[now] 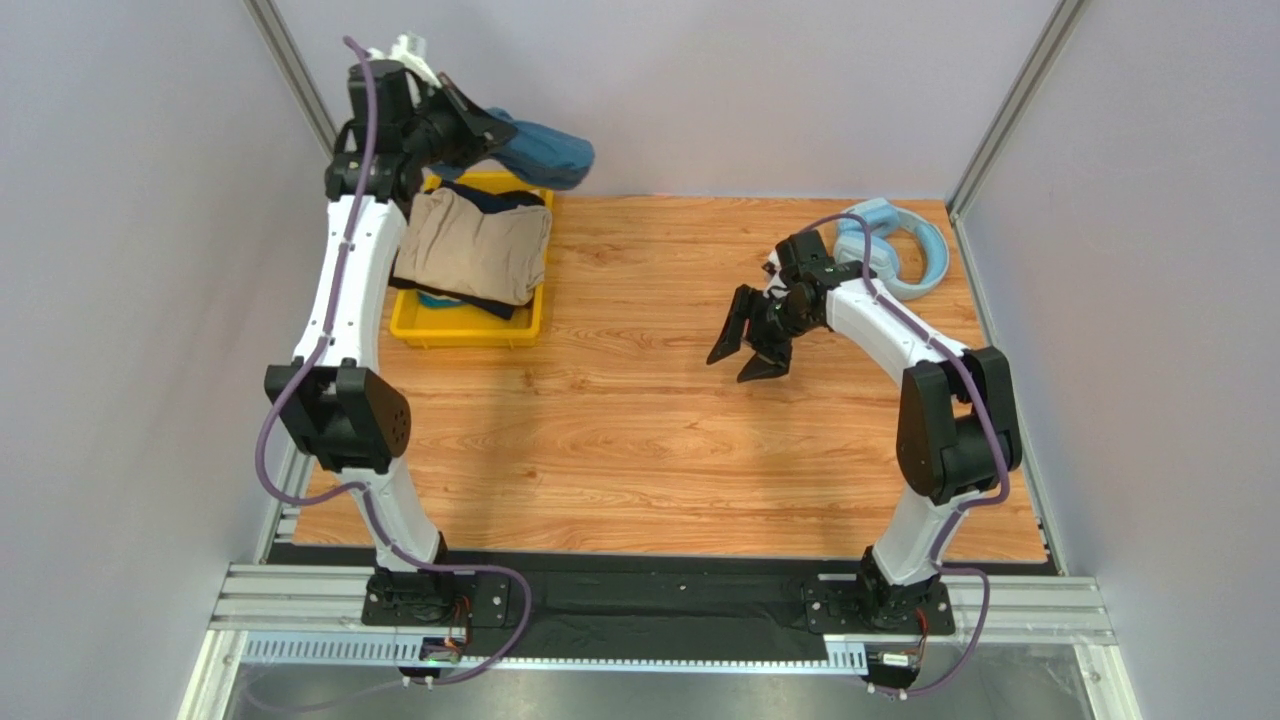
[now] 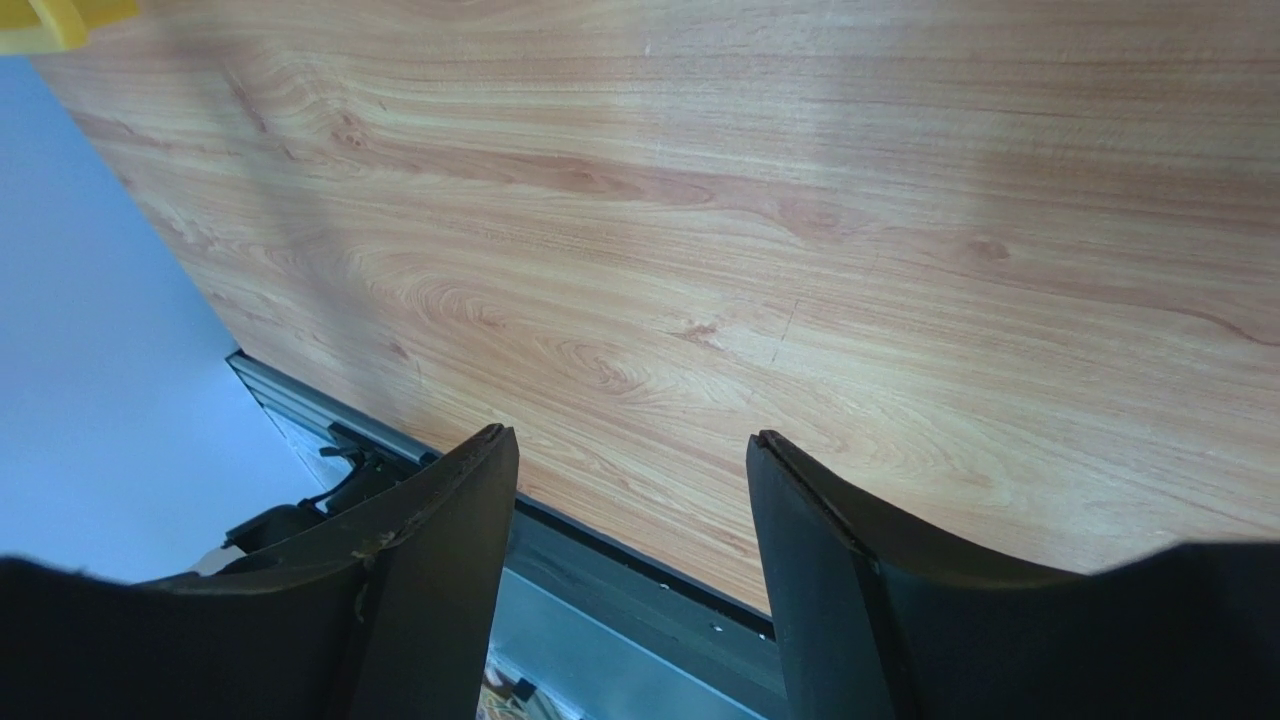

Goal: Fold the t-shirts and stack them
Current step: Move the tshirt to the center of the board

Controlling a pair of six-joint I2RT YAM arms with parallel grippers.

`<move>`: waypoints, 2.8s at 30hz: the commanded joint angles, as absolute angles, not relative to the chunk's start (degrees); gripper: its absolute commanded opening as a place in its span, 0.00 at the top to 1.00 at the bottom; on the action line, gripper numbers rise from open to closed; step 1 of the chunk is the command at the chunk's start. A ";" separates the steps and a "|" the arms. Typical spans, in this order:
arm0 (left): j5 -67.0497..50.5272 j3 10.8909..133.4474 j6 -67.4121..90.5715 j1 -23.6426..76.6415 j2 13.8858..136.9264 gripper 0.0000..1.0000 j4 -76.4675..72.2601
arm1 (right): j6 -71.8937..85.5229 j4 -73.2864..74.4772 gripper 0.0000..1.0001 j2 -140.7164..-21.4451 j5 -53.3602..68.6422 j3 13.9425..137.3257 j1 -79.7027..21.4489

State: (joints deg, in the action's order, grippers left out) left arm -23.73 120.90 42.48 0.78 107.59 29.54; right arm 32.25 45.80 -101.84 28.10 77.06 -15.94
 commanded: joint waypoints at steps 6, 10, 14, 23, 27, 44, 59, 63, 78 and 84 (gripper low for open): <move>-31.64 82.82 47.25 18.00 88.80 1.00 13.86 | 36.65 42.10 0.36 -96.16 25.40 74.71 -10.82; -30.16 62.16 49.59 23.63 85.78 1.00 7.63 | 37.18 42.54 0.36 -93.52 25.31 74.97 -7.83; -30.14 54.52 46.76 27.77 85.78 1.00 15.37 | 37.00 43.94 0.35 -90.88 23.65 74.80 -6.68; -42.55 55.45 44.57 28.04 99.23 0.80 18.88 | 36.74 44.47 0.31 -91.40 26.01 70.58 -7.38; -36.74 59.32 40.44 28.04 93.88 0.40 27.41 | 34.37 44.56 0.30 -95.26 22.95 70.49 -10.28; -30.94 57.83 35.33 27.25 79.98 0.37 39.29 | 31.38 41.49 0.41 -109.60 21.09 73.56 -12.22; -28.65 60.46 32.52 25.23 79.11 0.38 40.60 | 25.05 54.04 1.00 -99.24 20.56 93.66 -12.31; -26.47 63.28 30.50 23.30 77.35 0.38 42.80 | 25.13 60.72 1.00 -98.09 24.42 112.96 -11.78; -16.70 77.16 22.60 9.76 67.33 0.38 57.47 | 36.03 54.67 1.00 -87.70 26.29 93.18 -36.19; -16.17 75.24 21.80 8.70 64.52 0.38 58.62 | 40.25 49.58 0.84 -99.91 25.74 84.56 -48.77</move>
